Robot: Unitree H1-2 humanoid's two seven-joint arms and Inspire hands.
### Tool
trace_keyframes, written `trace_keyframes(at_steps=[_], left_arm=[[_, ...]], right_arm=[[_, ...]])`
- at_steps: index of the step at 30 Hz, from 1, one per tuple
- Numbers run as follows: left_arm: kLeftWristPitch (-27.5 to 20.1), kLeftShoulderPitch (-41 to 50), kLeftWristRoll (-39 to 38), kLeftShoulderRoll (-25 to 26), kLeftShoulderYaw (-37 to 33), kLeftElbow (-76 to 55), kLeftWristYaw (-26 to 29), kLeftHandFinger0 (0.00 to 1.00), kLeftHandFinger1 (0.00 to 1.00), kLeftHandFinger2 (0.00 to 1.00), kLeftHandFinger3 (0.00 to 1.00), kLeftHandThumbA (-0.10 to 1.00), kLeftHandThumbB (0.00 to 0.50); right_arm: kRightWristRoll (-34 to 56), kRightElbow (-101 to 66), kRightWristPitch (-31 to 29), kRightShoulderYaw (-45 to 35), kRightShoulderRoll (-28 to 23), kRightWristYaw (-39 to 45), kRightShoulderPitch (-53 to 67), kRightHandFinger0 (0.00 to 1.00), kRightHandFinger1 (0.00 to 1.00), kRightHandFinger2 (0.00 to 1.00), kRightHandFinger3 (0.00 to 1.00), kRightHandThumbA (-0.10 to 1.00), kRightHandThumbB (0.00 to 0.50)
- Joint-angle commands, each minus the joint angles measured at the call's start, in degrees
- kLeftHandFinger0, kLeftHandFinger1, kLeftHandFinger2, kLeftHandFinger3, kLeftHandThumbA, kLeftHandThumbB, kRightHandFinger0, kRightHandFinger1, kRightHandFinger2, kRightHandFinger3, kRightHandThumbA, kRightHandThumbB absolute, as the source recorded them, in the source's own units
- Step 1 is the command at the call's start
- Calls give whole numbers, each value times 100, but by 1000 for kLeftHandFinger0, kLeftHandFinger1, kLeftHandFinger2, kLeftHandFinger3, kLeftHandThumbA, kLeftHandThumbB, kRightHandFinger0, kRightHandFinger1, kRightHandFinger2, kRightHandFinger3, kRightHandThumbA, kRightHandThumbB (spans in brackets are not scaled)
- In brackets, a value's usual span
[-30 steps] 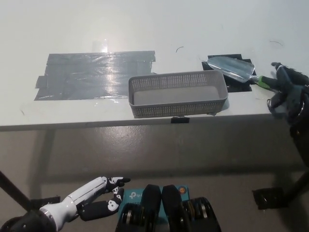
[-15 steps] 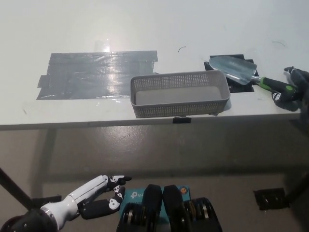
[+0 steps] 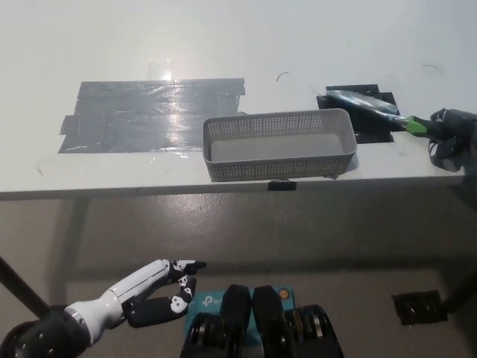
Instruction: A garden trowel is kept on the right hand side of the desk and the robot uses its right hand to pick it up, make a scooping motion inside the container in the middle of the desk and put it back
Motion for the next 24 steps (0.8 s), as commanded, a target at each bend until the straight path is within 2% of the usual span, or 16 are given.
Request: trace_keyframes(at_steps=[1,2,3,4,5,6,7,8,10,11,12,13,15,16,20,24], left_arm=[[-15,-191,-12,84,20,-169,-144,1000,1000,1000,1000,1000,296],[-12,-204,-13,79,21,-182,-153,1000,1000,1000,1000,1000,296],[-52,-194,-20,80,34,-174,-153,1000,1000,1000,1000,1000,279],[-28,-187,-35,92,50,-188,-158,1000,1000,1000,1000,1000,289],[92,-190,-39,102,52,-215,-165,1000,1000,1000,1000,1000,310],[83,-195,-29,112,44,-214,-170,1000,1000,1000,1000,1000,311],[68,-216,-21,123,41,-205,-176,1000,1000,1000,1000,1000,314],[14,-242,-27,116,50,-181,-175,1000,1000,1000,1000,1000,307],[32,-246,3,125,58,-193,-157,1000,1000,1000,1000,1000,323],[44,-253,-8,125,56,-198,-173,1000,1000,1000,1000,1000,321],[41,-266,-37,131,62,-178,-206,1000,1000,1000,1000,1000,326],[59,-266,-24,129,56,-208,-206,1000,1000,1000,1000,1000,320],[48,-259,-28,139,52,-194,-224,1000,1000,1000,1000,1000,328],[32,-254,-28,136,45,-179,-231,1000,1000,1000,1000,1000,328],[19,-198,5,124,22,-134,-235,1000,1000,1000,1000,1000,334],[72,-159,108,179,-30,-185,-238,1000,1000,1000,1000,1000,351]], right_arm=[[-12,-142,-90,314,130,599,124,886,979,1000,1000,54,28],[19,-127,-92,328,139,550,126,561,800,1000,1000,14,52],[37,-107,-180,348,153,476,151,271,476,826,1000,-92,2],[10,-82,-221,400,159,425,149,23,291,881,1000,-100,0],[-125,-170,-267,544,115,419,182,1,127,846,1000,-100,0],[-207,-134,-286,630,110,336,187,0,29,655,842,-100,75],[-287,-131,-293,717,93,287,187,0,1,403,682,-100,80],[-414,-61,-311,868,74,237,172,0,3,250,589,-100,220],[-615,-17,-363,1084,63,81,173,94,260,300,440,-100,242],[-710,-66,-310,1156,41,-49,228,126,366,363,634,-100,158],[-762,-187,-157,1193,20,-191,325,186,450,408,751,-100,1],[-929,-164,88,1273,49,-509,433,222,483,458,752,107,0],[-982,-132,121,1320,82,-762,526,6,361,462,727,315,0],[-1009,-162,117,1329,78,-880,586,0,372,538,665,343,0],[-1048,-311,-155,1207,93,-1941,992,0,330,655,395,117,0],[-871,-444,-328,924,203,-2422,1345,0,357,686,303,-31,0]])
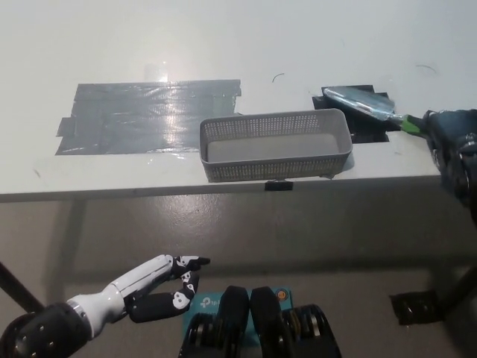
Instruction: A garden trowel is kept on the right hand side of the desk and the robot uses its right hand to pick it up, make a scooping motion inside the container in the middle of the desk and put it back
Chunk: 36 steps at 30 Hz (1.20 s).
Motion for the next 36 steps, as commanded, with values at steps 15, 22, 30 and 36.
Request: trace_keyframes(at_steps=[15,22,30,36], left_arm=[[-86,47,34,196,-9,-176,-175,1000,1000,1000,1000,1000,313],[-55,56,76,200,0,-159,-195,1000,1000,1000,1000,1000,312],[-118,43,21,212,55,-63,-235,1000,1000,1000,1000,1000,282],[-74,86,22,209,85,-38,-208,1000,1000,1000,1000,1000,298]], right_arm=[[1008,-261,-536,-1651,724,-1458,1358,239,453,616,734,-100,0],[1165,-995,-1103,-1953,214,-1280,1313,0,138,403,181,-100,0],[1114,-1335,-2076,-1958,-770,-1343,914,0,261,638,666,-100,0],[1353,-1642,-2309,-2145,-1341,-938,670,0,273,595,442,-100,7]])
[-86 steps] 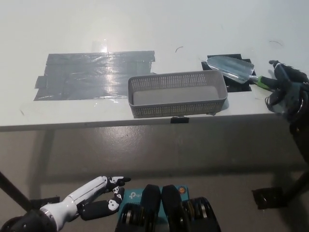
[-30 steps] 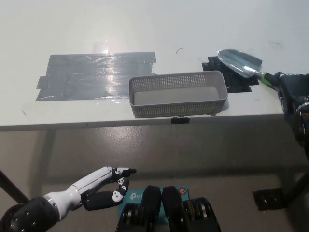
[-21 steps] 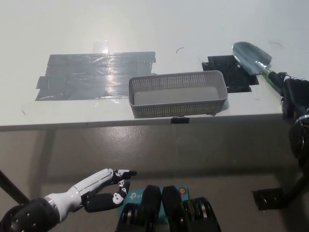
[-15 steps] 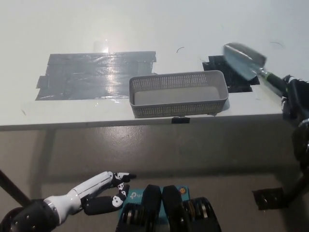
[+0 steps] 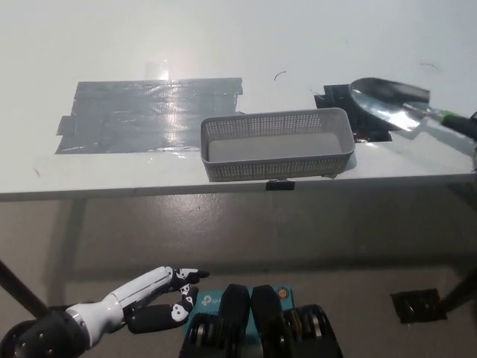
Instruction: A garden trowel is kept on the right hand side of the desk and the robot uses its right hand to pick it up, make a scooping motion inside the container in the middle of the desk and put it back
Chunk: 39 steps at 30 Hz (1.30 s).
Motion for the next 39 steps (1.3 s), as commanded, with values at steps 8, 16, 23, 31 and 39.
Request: trace_keyframes(at_steps=[8,16,23,31,39], left_arm=[[-108,-22,50,134,69,-63,-36,1000,1000,1000,1000,1000,297],[-37,-67,-32,155,78,-49,-113,1000,1000,1000,1000,1000,264],[-24,-61,-34,161,83,-44,-107,1000,1000,1000,1000,1000,273],[8,-36,-32,168,80,-36,-104,1000,1000,1000,1000,1000,293],[33,-40,-31,184,63,-50,-133,1000,1000,1000,1000,1000,280]], right_arm=[[239,-565,-230,-293,-539,572,-469,0,291,582,439,-100,14],[300,-868,-236,-297,-658,1196,-553,0,365,649,522,-100,0],[285,-988,-222,-299,-777,1720,-1002,0,336,600,500,-100,4],[274,-1214,-107,-272,-865,2292,-1423,0,281,530,375,-100,0],[410,-1448,5,-249,-886,3001,-1807,0,196,429,251,-100,155]])
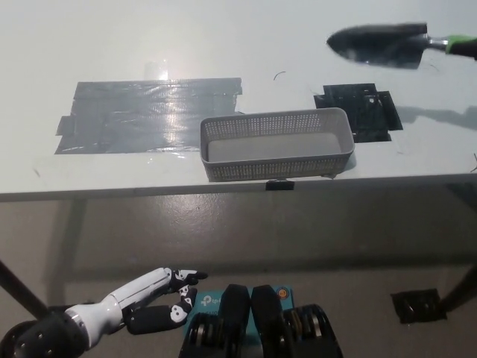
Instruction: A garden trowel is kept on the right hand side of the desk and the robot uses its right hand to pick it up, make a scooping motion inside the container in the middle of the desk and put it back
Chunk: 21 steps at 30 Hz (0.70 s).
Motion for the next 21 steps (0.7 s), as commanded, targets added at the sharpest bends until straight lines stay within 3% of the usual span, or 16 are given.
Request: trace_keyframes(at_steps=[1,2,3,6,9,10,12,15,17,18,20,21], left_arm=[[64,-75,-30,169,80,-61,-105,1000,1000,1000,1000,1000,272],[81,-78,-7,175,72,-76,-100,1000,1000,1000,1000,1000,272],[15,-95,-24,169,69,-63,-113,1000,1000,1000,1000,1000,253],[-7,-108,-3,183,52,-49,-122,1000,1000,1000,1000,1000,266],[-21,-126,3,186,34,-38,-130,1000,1000,1000,1000,1000,290],[-10,-134,-22,187,39,-33,-144,1000,1000,1000,1000,1000,289],[37,-139,-2,195,32,-69,-135,1000,1000,1000,1000,1000,282],[22,-172,-39,205,42,-62,-158,1000,1000,1000,1000,1000,275],[37,-182,-30,211,40,-62,-152,1000,1000,1000,1000,1000,284],[21,-183,-27,215,35,-55,-153,1000,1000,1000,1000,1000,288],[8,-189,-34,220,31,-47,-162,1000,1000,1000,1000,1000,287],[38,-199,-26,220,18,-53,-174,1000,1000,1000,1000,1000,306]], right_arm=[[198,-388,125,-50,-267,594,-525,0,182,423,249,-100,157],[188,-457,160,-37,-256,659,-518,0,163,413,241,-100,159],[200,-616,286,36,-244,955,-493,0,223,478,321,-100,126],[220,-862,401,104,-210,1259,-418,0,227,482,296,-100,122],[153,-984,489,216,-195,1488,-381,0,260,477,257,-100,81],[111,-1093,592,284,-182,1629,-355,35,353,552,317,-100,101],[167,-1206,616,316,-173,1766,-327,0,306,494,253,-100,103],[72,-1403,711,471,-154,2051,-311,0,356,564,335,-100,131],[29,-1484,799,561,-145,2217,-293,5,456,653,293,-100,124],[-13,-1498,815,638,-149,2313,-296,20,486,673,310,-100,136],[-2,-1521,848,682,-156,2387,-292,52,525,714,356,-100,107],[-63,-1591,926,729,-170,2463,-271,69,500,689,477,-100,87]])
